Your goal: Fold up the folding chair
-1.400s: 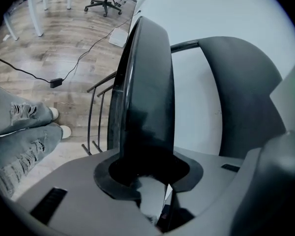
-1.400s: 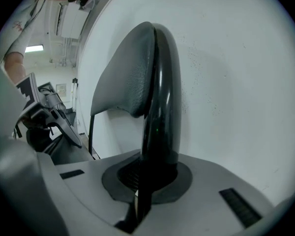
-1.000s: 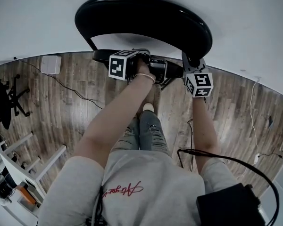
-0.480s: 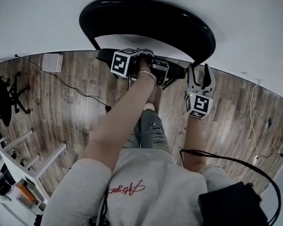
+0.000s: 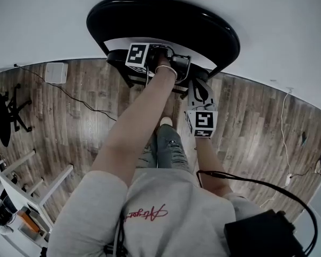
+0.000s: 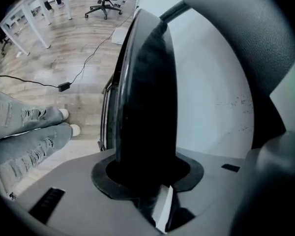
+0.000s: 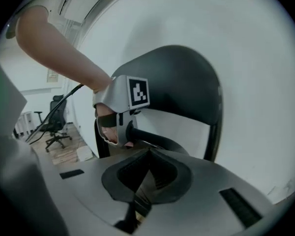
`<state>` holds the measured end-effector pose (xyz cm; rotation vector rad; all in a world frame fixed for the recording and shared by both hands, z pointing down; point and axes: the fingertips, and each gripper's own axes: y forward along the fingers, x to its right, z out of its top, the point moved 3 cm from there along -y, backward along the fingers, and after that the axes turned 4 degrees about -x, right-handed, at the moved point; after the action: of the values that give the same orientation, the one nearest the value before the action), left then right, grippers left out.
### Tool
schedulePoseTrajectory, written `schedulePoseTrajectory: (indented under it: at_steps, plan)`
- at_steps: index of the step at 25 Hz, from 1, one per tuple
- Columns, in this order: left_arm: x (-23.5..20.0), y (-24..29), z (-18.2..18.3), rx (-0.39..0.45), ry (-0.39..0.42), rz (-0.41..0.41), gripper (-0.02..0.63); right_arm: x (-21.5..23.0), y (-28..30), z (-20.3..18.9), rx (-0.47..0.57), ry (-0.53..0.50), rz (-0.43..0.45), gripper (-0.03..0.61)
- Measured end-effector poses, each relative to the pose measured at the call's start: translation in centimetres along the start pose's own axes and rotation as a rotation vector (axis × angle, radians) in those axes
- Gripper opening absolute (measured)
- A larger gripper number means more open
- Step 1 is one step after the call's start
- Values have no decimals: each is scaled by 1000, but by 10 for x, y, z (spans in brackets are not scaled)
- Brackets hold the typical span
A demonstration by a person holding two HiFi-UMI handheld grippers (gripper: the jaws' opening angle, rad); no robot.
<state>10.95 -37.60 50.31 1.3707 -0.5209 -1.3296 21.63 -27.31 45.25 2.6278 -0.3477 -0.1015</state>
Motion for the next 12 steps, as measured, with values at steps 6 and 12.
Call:
schedulePoseTrajectory:
  at_steps: [6, 12]
  plan:
    - [6, -10, -3, -31, 141, -135, 207, 4, 7, -5, -36, -6, 9, 17]
    - [9, -24, -1, -135, 441, -268, 250, 6, 3, -6, -40, -21, 6, 17]
